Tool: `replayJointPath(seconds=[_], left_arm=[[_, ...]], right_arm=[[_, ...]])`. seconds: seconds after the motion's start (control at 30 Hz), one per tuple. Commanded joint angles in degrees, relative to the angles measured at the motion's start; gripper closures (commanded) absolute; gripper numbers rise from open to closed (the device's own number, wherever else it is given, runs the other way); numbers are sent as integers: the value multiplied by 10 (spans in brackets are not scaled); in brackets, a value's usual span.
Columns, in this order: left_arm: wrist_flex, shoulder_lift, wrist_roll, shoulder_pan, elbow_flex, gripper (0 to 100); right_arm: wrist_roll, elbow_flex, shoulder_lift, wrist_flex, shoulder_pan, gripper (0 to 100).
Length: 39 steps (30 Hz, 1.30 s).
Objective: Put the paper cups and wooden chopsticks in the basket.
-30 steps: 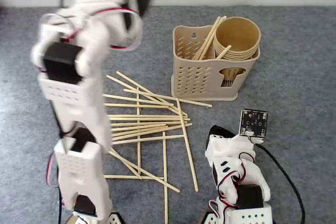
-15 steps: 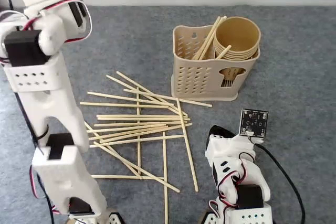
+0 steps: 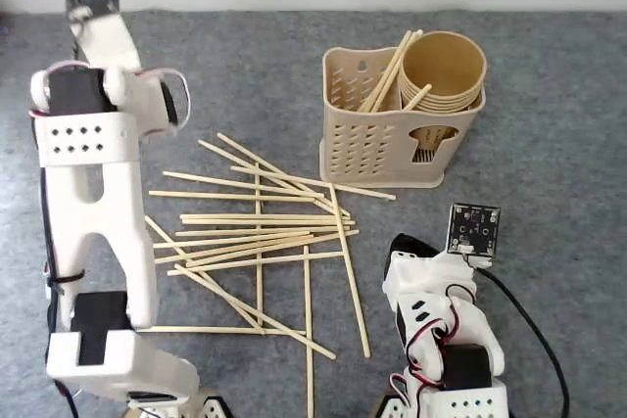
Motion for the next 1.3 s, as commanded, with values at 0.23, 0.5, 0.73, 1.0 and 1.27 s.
replayJointPath(seconds=[0.23, 0.5, 0.73, 1.0, 1.27], left_arm=[[-108, -105, -68, -4, 291, 987], [-177, -190, -115, -4, 480, 984], [-200, -171, -113, -4, 532, 919], [-202, -159, -82, 53, 585, 843], [-270, -159, -27, 122, 656, 844]], right_arm=[[-3, -4, -2, -8, 0, 988], [-3, -4, -3, -8, 0, 988], [-4, -4, -3, -8, 0, 988], [-4, -4, -3, -8, 0, 988], [-4, -4, -3, -8, 0, 988]])
